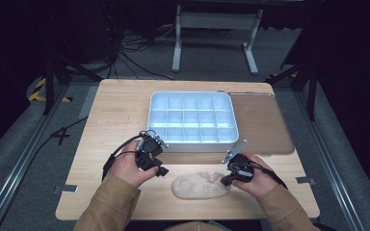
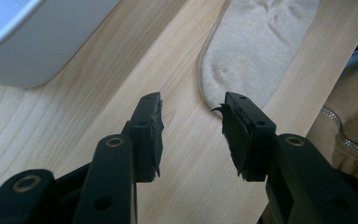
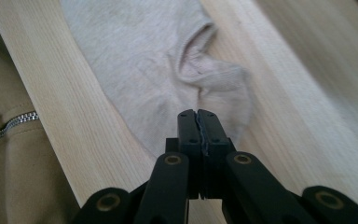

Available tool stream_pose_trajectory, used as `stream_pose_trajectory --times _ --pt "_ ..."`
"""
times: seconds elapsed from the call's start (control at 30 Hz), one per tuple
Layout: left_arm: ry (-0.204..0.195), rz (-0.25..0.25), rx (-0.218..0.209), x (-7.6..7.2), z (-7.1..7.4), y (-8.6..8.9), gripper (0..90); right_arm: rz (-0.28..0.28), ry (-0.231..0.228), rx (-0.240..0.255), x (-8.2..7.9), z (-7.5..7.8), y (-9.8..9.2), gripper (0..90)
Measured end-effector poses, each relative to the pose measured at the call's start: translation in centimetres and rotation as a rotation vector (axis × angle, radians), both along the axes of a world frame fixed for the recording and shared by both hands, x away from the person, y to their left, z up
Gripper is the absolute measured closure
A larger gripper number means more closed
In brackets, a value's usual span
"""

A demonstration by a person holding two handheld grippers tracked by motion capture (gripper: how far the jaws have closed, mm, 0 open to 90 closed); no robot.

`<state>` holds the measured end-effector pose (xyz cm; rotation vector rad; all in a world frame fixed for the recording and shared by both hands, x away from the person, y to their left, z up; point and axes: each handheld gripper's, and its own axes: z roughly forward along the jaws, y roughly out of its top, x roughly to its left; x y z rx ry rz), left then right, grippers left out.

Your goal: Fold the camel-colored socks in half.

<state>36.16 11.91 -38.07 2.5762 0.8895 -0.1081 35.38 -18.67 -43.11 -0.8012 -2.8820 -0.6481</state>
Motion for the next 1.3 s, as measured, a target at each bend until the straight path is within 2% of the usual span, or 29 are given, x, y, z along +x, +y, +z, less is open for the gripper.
stream_pose_trajectory --times 0.23,0.33,0.47,0.53,0.8,1.07,1.3 --pt "0.034 -0.021 -0.003 0.2 -1.0 -0.6 60.7 0.006 0.009 -0.048 0.1 -1.0 0.4 90.0" --pt "0.054 -0.018 -0.006 0.4 -1.8 -0.8 61.5 -0.027 0.027 -0.062 0.1 -1.1 0.0 89.9" --pt "0.058 -0.02 0.011 0.5 -2.6 -1.6 61.8 -0.04 0.048 -0.065 0.2 -1.3 -0.4 89.8" --pt "0.063 -0.028 0.018 0.6 -3.1 -2.2 62.4 -0.042 0.04 -0.077 0.1 -1.2 -0.6 89.9" --pt "0.093 -0.053 0.06 0.6 -5.0 -4.3 65.3 -0.061 0.031 -0.077 -0.3 -1.3 -0.9 90.0" --pt "0.103 -0.07 0.078 0.3 -5.9 -5.6 63.3 -0.061 0.026 -0.074 -0.4 -1.3 -0.9 90.0" --pt "0.087 -0.079 0.105 -0.1 -6.1 -6.3 60.4 -0.053 0.018 -0.087 -0.4 -1.2 -0.8 89.9"
